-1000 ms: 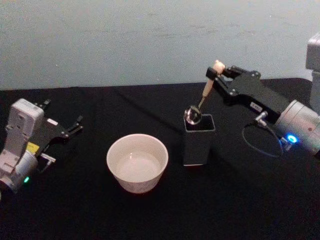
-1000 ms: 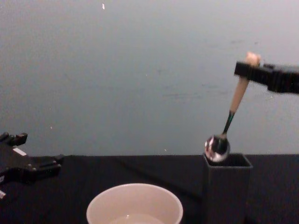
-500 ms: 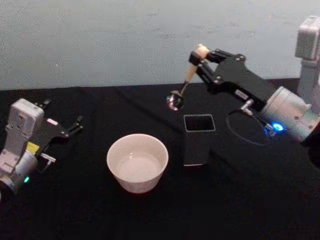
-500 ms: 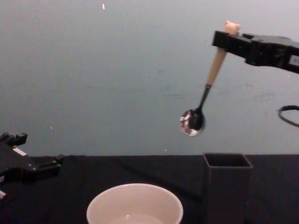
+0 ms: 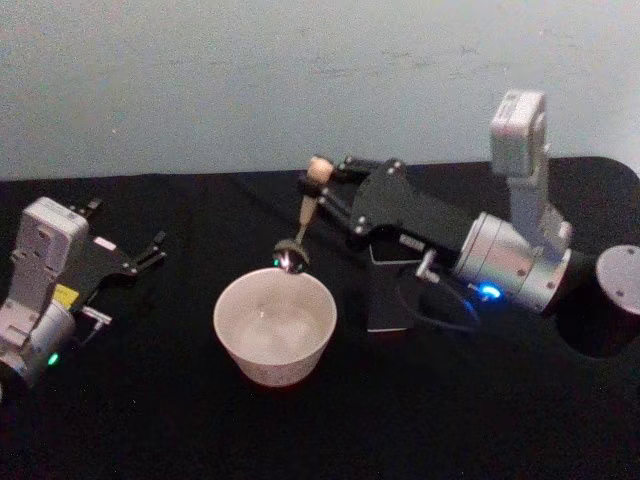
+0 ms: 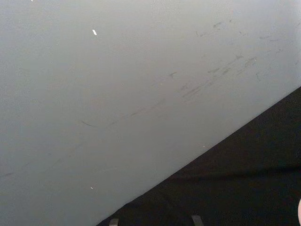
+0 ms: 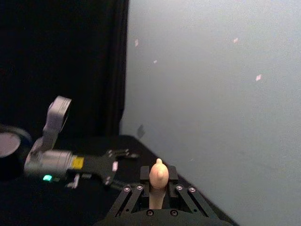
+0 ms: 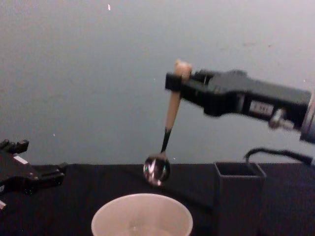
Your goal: Pick up the stirring spoon with one hand, stir inside the cup, then place it back in its original position.
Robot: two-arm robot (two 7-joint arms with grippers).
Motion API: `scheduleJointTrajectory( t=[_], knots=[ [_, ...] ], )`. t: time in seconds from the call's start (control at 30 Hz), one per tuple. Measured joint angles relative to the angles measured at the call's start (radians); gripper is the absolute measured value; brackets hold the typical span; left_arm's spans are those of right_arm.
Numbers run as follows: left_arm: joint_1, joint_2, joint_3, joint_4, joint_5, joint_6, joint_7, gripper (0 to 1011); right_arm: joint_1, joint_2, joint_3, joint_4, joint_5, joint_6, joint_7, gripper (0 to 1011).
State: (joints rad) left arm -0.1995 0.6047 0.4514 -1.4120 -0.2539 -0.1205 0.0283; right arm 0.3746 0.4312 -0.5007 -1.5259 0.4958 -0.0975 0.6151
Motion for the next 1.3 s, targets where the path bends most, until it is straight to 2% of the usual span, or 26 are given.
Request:
scheduleJointTrajectory(
  t=[0.17, 0.47, 0.8, 1.3],
  knots=[
    [0.000, 0.000, 0.000, 0.000, 0.000, 0.000, 0.000, 1001, 0.015, -0.014, -0.039, 0.063, -0.025, -0.043, 0.044, 212],
    [0.000, 0.000, 0.000, 0.000, 0.000, 0.000, 0.000, 1001, 0.043, -0.057, -0.082, 0.184, -0.069, -0.121, 0.083, 212],
    [0.000, 0.000, 0.000, 0.000, 0.000, 0.000, 0.000, 1001, 0.065, -0.096, -0.101, 0.271, -0.115, -0.163, 0.086, 212],
    [0.000, 0.000, 0.000, 0.000, 0.000, 0.000, 0.000, 1002, 0.068, -0.112, -0.104, 0.310, -0.165, -0.178, 0.074, 212]
  ],
)
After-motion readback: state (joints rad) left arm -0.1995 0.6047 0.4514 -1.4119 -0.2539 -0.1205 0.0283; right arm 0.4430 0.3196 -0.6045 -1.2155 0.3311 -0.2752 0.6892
